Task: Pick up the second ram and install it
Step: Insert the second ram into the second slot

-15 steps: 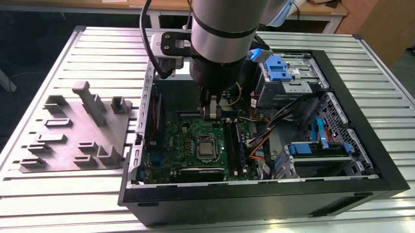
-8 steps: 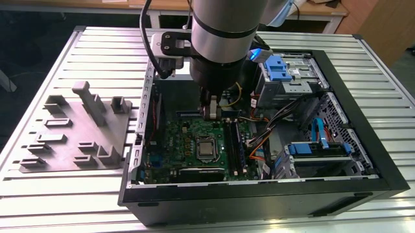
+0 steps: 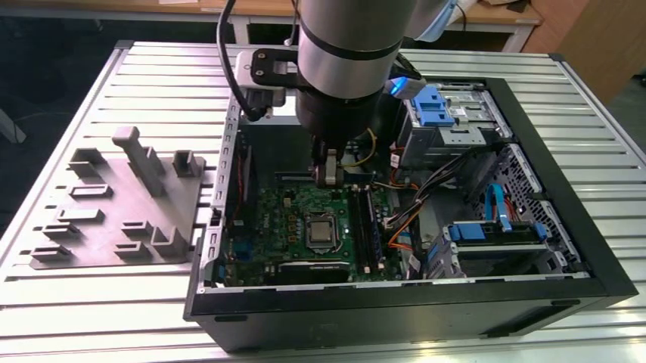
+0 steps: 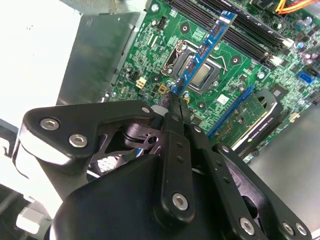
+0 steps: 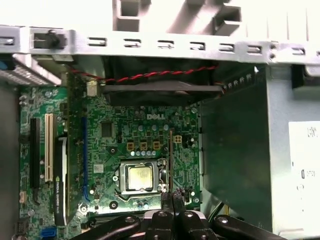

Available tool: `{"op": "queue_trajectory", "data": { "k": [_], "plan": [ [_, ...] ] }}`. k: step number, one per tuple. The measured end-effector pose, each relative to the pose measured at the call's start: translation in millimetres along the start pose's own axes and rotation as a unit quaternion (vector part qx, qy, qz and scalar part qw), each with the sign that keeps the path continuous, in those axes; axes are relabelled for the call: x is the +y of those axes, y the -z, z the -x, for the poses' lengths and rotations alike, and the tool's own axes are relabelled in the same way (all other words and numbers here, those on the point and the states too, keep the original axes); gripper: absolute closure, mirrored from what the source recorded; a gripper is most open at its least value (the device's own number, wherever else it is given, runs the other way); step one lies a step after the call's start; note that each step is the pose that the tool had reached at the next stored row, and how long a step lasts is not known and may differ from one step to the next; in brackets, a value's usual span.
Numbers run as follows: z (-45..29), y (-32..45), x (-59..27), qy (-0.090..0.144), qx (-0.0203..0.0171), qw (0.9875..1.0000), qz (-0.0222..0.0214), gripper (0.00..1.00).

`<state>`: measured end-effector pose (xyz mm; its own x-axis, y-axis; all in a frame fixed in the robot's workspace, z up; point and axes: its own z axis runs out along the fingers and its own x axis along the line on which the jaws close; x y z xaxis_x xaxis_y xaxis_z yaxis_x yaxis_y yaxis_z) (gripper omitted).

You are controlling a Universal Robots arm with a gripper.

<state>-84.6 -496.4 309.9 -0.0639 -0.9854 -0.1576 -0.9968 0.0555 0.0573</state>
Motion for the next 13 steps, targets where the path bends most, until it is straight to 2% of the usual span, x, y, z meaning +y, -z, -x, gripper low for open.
{"op": "queue_trajectory", "data": {
  "k": [4, 7, 10, 13],
  "plan": [
    [-0.1, -0.8, 0.0, -0.036, -0.0021, 0.9993, -0.0058, 0.89],
    [-0.2, -1.4, 0.0, -0.063, -0.0036, 0.998, -0.01, 0.89],
    [-0.3, -2.1, -0.1, -0.09, -0.0052, 0.9958, -0.0144, 0.89],
    [-0.4, -2.6, -0.1, -0.116, -0.0067, 0.993, -0.0186, 0.89]
  ]
}}
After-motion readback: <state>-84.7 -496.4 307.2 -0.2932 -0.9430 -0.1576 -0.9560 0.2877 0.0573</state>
